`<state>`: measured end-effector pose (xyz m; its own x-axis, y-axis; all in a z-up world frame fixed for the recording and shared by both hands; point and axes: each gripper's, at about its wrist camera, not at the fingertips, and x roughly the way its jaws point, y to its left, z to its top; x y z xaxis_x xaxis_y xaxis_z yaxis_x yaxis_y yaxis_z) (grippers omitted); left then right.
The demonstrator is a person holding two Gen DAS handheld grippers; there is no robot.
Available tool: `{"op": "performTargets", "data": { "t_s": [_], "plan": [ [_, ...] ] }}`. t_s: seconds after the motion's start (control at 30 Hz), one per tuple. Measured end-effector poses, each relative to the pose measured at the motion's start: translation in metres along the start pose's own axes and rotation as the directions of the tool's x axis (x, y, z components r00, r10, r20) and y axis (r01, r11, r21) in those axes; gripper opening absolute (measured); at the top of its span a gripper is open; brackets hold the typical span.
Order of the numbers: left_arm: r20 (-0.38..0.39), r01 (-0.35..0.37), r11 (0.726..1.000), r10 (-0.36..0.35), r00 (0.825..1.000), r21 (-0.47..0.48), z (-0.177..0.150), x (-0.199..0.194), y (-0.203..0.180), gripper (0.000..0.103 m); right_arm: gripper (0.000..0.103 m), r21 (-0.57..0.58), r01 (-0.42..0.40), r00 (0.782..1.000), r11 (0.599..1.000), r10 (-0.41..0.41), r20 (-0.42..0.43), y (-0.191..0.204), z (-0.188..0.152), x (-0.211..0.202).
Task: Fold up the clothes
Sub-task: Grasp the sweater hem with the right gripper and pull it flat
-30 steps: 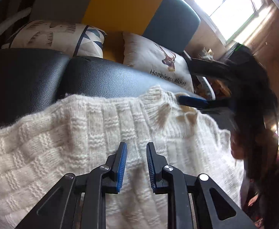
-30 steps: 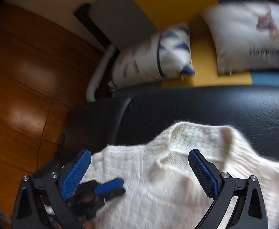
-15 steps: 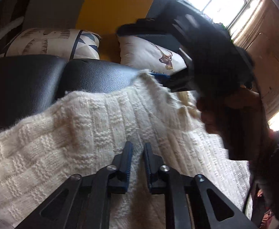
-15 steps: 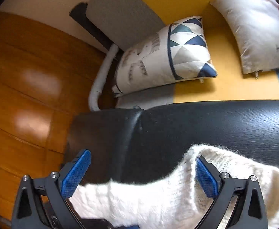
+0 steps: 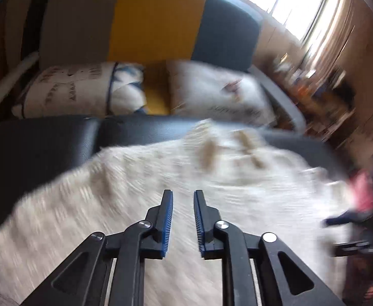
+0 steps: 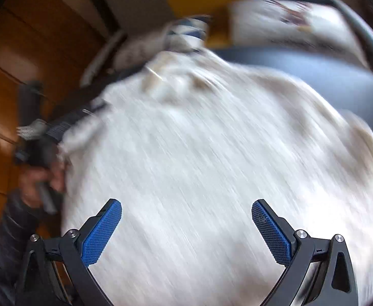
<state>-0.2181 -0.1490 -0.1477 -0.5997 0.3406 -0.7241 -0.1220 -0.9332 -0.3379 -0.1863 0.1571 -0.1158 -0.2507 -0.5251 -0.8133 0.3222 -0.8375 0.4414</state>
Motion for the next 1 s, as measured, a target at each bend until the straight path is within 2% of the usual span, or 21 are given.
{"op": "performTargets", "data": {
  "t_s": [0.13, 0.3, 0.4, 0.47, 0.53, 0.6, 0.63, 0.7, 0.73, 0.77, 0.83, 0.87, 0.93, 1.0],
  "plan": [
    [0.016, 0.099, 0.994, -0.099, 0.995, -0.047, -0.052, -0.053, -0.020, 0.019, 0.103, 0.051, 0.101, 0.995, 0.994, -0.102, 0.018, -0.031, -0.064, -0.039],
    [-0.043, 0.081, 0.996, -0.082, 0.996, -0.023, -0.134, -0.085, -0.044, 0.019, 0.103, 0.110, 0.224, 0.973, 0.968, -0.229, 0.039, -0.068, -0.139, -0.086],
    [-0.072, 0.083, 0.995, -0.087, 0.994, -0.055, -0.170, -0.093, -0.050, 0.019, 0.103, 0.115, 0.274, 0.954, 0.955, -0.285, 0.091, -0.077, -0.152, -0.103],
    [-0.090, 0.063, 0.995, -0.069, 0.994, -0.076, -0.185, -0.091, -0.049, 0.019, 0.103, 0.129, 0.219, 0.963, 0.967, -0.235, 0.128, -0.082, -0.144, -0.106],
    [-0.102, 0.046, 0.990, -0.060, 0.993, -0.136, -0.196, -0.089, -0.044, 0.019, 0.103, 0.190, 0.082, 0.984, 0.978, -0.110, 0.139, -0.093, -0.130, -0.094],
    [-0.114, 0.024, 0.988, -0.041, 0.993, -0.152, -0.201, -0.088, -0.040, 0.019, 0.103, 0.261, -0.069, 0.989, 0.963, 0.031, 0.146, -0.105, -0.114, -0.080],
    [-0.116, 0.016, 0.987, -0.035, 0.993, -0.158, -0.203, -0.088, -0.038, 0.019, 0.103, 0.295, -0.094, 0.988, 0.951, 0.052, 0.146, -0.114, -0.110, -0.075],
    [-0.121, 0.023, 0.988, -0.042, 0.992, -0.156, -0.204, -0.089, -0.035, 0.019, 0.103, 0.361, -0.035, 0.992, 0.932, -0.011, 0.126, -0.136, -0.108, -0.071],
    [-0.123, 0.023, 0.988, -0.042, 0.992, -0.151, -0.204, -0.088, -0.035, 0.019, 0.103, 0.381, 0.018, 0.991, 0.924, -0.068, 0.118, -0.147, -0.109, -0.074],
    [-0.125, 0.023, 0.989, -0.041, 0.991, -0.147, -0.204, -0.088, -0.034, 0.019, 0.103, 0.393, 0.101, 0.982, 0.914, -0.155, 0.108, -0.157, -0.112, -0.084],
    [-0.126, 0.021, 0.989, -0.040, 0.991, -0.144, -0.203, -0.087, -0.035, 0.019, 0.103, 0.422, 0.243, 0.948, 0.873, -0.306, 0.085, -0.170, -0.121, -0.107],
    [-0.125, 0.021, 0.990, -0.038, 0.991, -0.139, -0.203, -0.087, -0.035, 0.019, 0.103, 0.419, 0.222, 0.949, 0.881, -0.294, 0.117, -0.169, -0.130, -0.120],
    [-0.113, 0.030, 0.989, -0.046, 0.993, -0.142, -0.205, -0.086, -0.034, 0.019, 0.103, 0.367, 0.059, 0.972, 0.928, -0.137, 0.191, -0.156, -0.150, -0.137],
    [-0.102, 0.048, 0.985, -0.065, 0.993, -0.164, -0.205, -0.086, -0.031, 0.019, 0.103, 0.306, -0.027, 0.982, 0.952, -0.031, 0.185, -0.137, -0.173, -0.139]
  ]
}}
